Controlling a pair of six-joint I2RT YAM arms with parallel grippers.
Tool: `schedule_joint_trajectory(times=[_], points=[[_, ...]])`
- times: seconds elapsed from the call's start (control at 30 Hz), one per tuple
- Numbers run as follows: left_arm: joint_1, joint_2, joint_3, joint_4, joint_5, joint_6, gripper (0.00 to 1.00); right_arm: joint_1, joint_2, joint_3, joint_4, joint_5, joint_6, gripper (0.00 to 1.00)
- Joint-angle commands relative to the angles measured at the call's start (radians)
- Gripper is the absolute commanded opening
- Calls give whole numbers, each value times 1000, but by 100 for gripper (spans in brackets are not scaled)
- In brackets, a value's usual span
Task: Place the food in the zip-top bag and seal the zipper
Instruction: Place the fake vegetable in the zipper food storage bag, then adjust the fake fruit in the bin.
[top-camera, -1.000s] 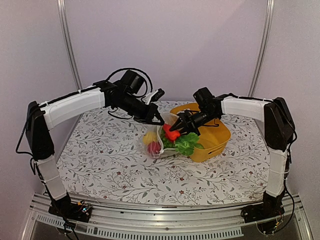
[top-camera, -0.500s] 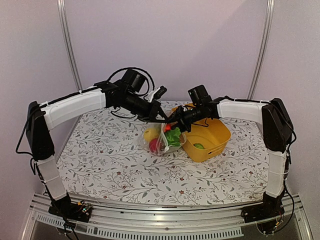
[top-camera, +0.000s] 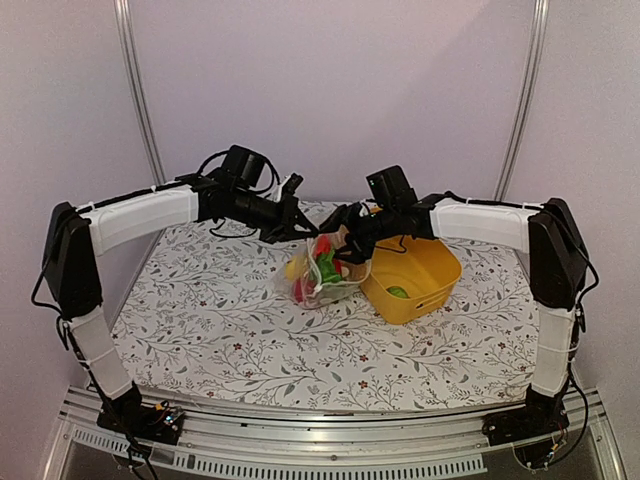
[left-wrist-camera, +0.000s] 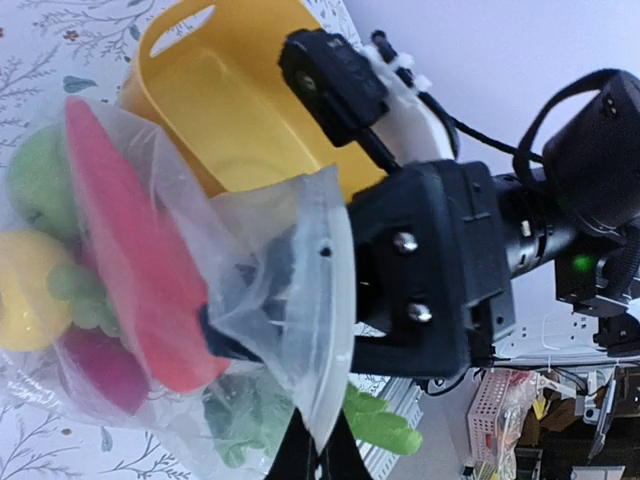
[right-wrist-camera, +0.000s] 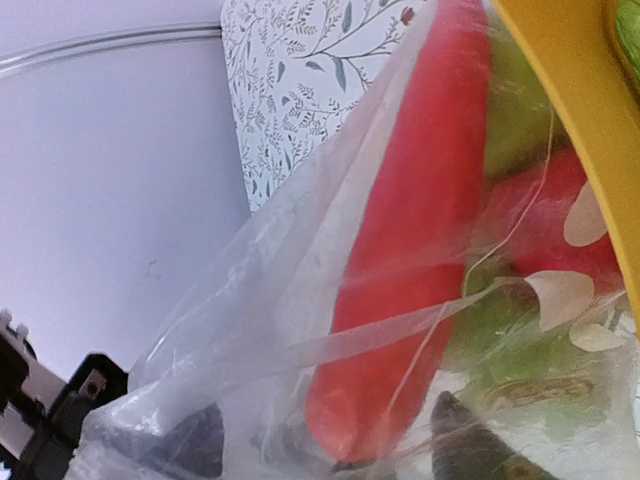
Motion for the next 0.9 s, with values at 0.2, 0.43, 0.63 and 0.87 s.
schedule_joint_trajectory(times=[0.2,0.43,0.63,0.87], points=[[98,-59,-96,139,-20,-128,0,-1,-153,50,-54,-42,-60,99],[126,-49,-90,150,-22,-159,0,-8,-207,142,-162,-20,-167,99],[126,-51,-59,112,-13,-119,0,-27,-252,255,-512,307,-559,99],[122,-60,-74,83,13,-110,0,-200,-335,-16,-643,325,-811,94]])
